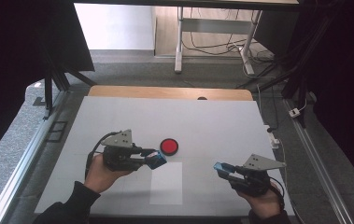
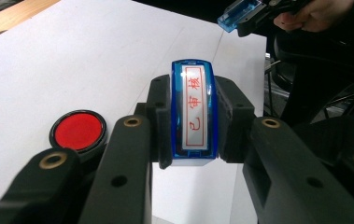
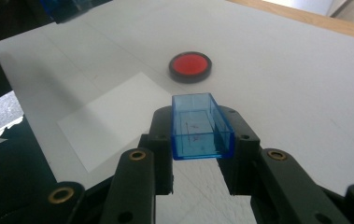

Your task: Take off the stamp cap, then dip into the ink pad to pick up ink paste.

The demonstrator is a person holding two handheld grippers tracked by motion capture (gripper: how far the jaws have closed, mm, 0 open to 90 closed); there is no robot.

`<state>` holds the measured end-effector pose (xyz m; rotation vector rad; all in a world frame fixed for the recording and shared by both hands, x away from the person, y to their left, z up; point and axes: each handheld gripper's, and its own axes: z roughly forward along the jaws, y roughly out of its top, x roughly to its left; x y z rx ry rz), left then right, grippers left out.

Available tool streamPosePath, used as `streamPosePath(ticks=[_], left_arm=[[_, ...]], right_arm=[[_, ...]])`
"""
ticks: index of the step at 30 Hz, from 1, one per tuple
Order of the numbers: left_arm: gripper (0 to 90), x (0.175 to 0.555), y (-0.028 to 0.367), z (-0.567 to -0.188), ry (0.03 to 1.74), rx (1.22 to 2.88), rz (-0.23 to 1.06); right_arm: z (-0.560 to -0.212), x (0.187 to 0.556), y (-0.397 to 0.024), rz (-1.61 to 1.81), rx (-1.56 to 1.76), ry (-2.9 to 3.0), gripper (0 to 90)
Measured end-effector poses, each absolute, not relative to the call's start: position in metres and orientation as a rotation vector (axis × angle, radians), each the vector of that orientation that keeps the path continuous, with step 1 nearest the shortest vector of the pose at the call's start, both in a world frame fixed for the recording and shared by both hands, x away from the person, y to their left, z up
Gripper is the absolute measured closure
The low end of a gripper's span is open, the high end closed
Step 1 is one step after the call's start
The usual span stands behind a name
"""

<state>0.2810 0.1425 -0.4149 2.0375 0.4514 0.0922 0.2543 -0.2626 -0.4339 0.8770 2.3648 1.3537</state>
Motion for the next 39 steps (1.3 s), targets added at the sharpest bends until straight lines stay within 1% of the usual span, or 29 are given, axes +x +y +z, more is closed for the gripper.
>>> streamPosePath(ticks=[16,23,39], left_arm=[[70.2,0.290,0.139,-0.414,0.506,2.052,0.119],[70.2,0.298,0.134,-0.415,0.534,2.070,0.126],[70.2,0.323,0.125,-0.422,0.574,2.101,0.145]], right_arm=[[-0.446,0.240,-0.292,1.313,1.011,2.317,68.4],[-0.451,0.239,-0.296,1.279,1.040,2.333,68.4],[-0.451,0.237,-0.300,1.283,1.055,2.333,68.4]])
